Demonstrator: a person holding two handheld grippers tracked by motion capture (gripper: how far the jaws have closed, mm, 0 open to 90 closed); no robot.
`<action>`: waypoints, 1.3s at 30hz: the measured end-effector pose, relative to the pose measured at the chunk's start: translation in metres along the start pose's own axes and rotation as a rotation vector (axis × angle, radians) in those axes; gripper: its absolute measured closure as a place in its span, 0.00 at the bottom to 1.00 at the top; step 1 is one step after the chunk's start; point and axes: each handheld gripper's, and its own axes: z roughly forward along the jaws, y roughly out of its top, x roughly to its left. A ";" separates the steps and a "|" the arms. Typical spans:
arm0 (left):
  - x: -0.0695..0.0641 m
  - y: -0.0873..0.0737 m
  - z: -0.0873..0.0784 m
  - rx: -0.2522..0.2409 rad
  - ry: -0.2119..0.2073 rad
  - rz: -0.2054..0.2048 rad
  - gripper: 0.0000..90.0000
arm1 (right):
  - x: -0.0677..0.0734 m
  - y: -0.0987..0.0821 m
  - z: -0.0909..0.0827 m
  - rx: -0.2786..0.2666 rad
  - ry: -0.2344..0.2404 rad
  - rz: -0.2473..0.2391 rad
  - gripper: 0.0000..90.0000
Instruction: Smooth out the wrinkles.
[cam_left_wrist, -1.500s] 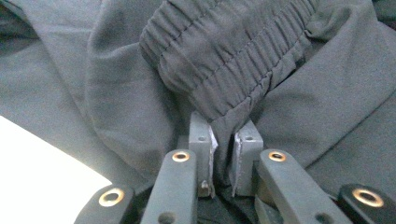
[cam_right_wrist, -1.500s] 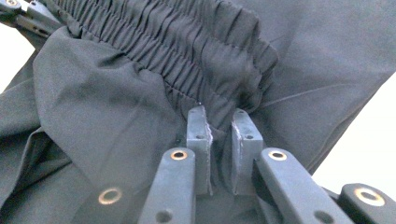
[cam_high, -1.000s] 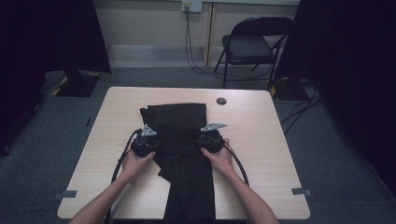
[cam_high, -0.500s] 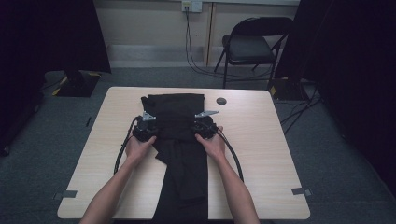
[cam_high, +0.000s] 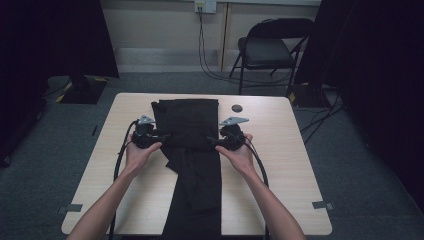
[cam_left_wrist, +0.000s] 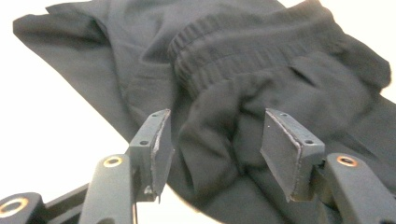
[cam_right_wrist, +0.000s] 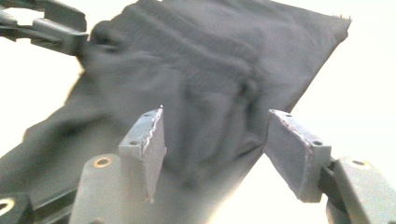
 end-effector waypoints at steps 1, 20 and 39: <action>-0.006 -0.004 -0.010 0.009 -0.008 0.027 0.48 | 0.006 0.000 -0.006 -0.003 0.014 -0.008 0.44; -0.030 -0.048 -0.035 0.070 -0.088 0.085 0.62 | 0.101 -0.037 0.016 0.065 0.117 -0.195 0.97; -0.033 -0.049 -0.025 0.105 -0.069 0.099 0.61 | 0.096 -0.026 -0.004 0.025 0.072 -0.192 0.64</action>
